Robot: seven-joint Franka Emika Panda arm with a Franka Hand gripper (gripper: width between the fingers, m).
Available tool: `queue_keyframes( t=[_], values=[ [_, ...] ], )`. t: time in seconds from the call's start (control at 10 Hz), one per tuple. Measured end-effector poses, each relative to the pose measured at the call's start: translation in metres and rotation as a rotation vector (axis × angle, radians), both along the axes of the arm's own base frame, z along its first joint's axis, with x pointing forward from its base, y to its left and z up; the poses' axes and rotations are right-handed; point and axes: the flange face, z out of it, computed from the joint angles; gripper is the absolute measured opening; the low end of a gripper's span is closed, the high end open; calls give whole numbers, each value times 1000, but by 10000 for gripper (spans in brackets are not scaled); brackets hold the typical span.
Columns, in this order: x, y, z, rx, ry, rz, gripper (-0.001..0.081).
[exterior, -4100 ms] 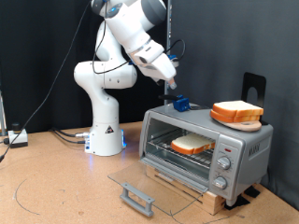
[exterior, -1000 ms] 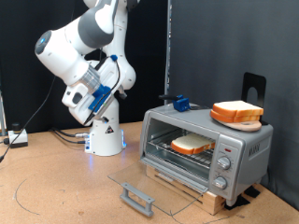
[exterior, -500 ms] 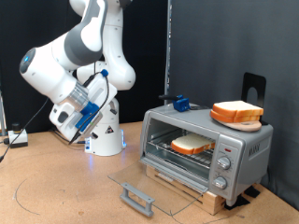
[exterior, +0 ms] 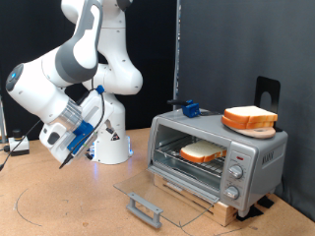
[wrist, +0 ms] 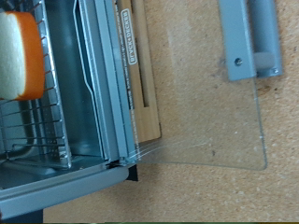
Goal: Make a piece of toast with the oven
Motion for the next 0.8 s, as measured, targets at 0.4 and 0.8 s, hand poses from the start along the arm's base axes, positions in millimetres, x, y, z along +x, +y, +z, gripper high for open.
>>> queue_keyframes(
  t=[0.4, 0.8],
  values=[
    [3, -7, -58, 0, 5, -33, 807],
    [-4, -1, -70, 116, 35, 60, 807]
  ],
)
